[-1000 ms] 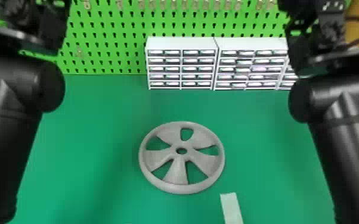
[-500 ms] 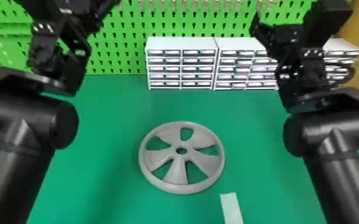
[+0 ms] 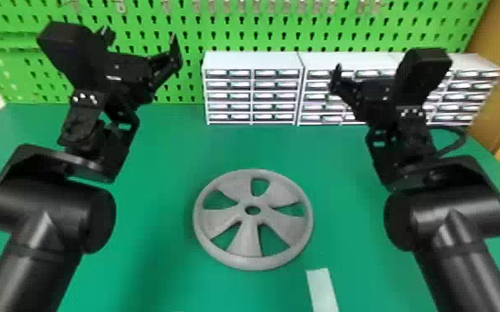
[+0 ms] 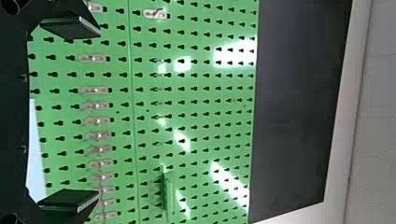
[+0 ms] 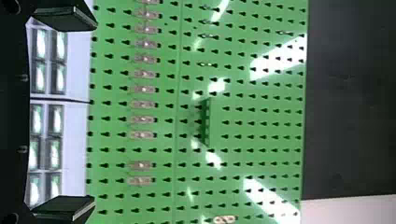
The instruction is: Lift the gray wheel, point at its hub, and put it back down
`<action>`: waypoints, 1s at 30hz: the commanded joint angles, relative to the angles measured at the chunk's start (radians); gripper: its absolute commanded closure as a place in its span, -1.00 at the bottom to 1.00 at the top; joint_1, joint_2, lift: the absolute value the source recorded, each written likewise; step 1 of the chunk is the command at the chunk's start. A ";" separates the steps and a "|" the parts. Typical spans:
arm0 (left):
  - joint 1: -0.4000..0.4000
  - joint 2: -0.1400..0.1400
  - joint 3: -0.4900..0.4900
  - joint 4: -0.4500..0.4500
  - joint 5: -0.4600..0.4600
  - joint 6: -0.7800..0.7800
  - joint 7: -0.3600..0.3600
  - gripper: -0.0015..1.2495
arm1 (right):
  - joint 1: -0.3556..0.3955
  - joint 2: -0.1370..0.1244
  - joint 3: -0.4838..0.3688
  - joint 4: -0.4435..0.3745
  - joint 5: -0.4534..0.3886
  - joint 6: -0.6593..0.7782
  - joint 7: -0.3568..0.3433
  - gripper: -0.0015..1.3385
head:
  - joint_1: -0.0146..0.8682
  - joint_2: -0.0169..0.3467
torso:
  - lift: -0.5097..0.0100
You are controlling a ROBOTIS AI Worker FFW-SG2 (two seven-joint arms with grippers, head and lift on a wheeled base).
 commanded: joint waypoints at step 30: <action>0.097 -0.072 0.042 0.233 -0.084 -0.103 -0.084 -0.91 | 0.085 0.024 -0.025 0.176 0.026 -0.060 0.080 -1.00 | 0.60 -0.65 | 0.62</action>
